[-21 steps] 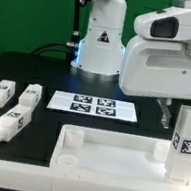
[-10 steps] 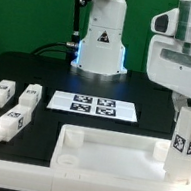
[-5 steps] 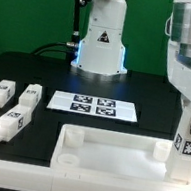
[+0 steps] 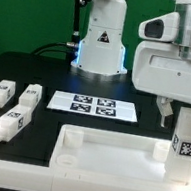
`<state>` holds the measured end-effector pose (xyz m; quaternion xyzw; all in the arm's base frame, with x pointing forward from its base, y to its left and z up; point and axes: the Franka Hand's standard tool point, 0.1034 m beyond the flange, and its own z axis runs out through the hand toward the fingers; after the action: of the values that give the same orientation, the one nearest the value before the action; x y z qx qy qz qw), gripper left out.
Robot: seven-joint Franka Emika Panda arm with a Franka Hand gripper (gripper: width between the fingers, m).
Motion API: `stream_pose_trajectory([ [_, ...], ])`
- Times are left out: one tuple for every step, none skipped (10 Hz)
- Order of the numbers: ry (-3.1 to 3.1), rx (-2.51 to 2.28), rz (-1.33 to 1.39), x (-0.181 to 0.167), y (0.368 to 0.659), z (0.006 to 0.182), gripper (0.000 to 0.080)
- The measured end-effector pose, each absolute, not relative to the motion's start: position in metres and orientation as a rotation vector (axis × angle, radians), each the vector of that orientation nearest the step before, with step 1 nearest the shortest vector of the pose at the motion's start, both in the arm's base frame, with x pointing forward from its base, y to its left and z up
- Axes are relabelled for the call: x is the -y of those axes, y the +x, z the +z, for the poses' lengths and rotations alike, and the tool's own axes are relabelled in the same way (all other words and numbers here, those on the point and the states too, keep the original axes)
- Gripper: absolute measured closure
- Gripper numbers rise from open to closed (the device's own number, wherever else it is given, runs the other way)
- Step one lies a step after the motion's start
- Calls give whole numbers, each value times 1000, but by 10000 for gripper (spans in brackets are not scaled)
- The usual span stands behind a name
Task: Assemble desk
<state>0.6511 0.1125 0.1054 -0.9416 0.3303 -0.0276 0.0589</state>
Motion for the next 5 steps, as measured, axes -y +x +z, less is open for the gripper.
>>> stream_pose_trajectory([
  [-2893,-898,-89,-111,651,105,153],
  [-3013,-546,-87,-104,651,106,153],
  [-3076,-319,-81,-103,653,107,151],
  [-3086,-245,-79,-105,653,104,162],
  [-3086,-251,-80,-104,653,104,162],
])
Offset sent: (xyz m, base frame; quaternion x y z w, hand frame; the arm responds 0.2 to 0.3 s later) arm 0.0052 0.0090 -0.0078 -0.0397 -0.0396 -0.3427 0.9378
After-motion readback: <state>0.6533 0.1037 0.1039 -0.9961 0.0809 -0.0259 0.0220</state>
